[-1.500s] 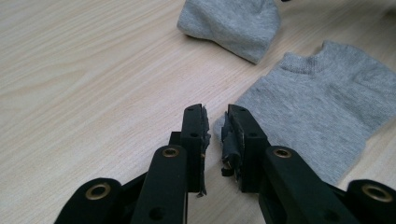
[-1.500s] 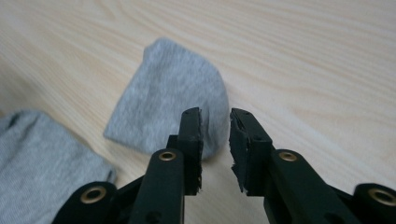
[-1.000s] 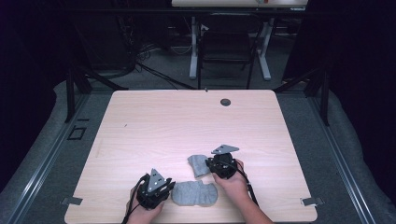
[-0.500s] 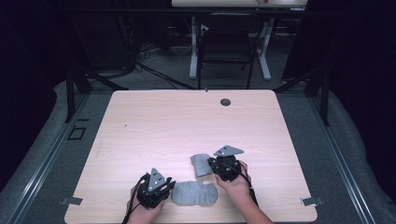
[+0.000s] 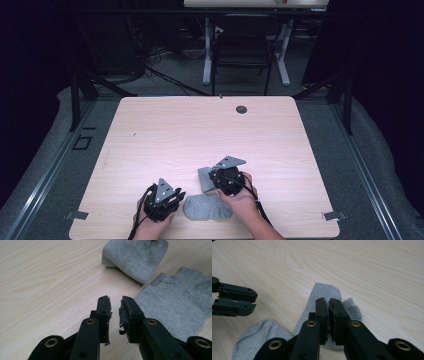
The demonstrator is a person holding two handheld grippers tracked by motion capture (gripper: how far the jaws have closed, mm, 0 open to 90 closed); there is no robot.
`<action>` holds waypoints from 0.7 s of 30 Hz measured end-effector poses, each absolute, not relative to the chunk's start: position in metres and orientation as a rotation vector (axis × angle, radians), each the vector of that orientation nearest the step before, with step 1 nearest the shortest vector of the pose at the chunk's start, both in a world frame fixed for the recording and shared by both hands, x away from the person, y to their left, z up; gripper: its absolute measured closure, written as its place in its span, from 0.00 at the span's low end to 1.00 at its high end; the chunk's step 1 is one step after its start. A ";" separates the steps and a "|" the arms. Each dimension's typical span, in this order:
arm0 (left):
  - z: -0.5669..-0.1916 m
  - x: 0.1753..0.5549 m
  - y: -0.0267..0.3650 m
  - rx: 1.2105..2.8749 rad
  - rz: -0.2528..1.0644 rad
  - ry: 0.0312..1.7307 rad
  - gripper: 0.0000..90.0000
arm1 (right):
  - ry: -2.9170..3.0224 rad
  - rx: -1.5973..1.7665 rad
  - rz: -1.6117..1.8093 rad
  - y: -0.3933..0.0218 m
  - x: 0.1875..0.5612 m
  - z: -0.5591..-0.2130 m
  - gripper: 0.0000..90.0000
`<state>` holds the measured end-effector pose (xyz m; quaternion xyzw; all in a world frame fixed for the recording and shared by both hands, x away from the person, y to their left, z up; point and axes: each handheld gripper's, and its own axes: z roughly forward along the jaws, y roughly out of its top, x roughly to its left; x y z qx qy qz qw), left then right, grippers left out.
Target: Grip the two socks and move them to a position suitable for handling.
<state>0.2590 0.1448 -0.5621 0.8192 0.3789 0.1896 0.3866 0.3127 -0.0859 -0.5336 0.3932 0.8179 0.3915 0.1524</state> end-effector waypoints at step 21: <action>-0.564 0.260 0.144 2.093 0.485 0.965 0.85 | 2.376 1.160 1.166 -0.077 0.321 -0.550 0.85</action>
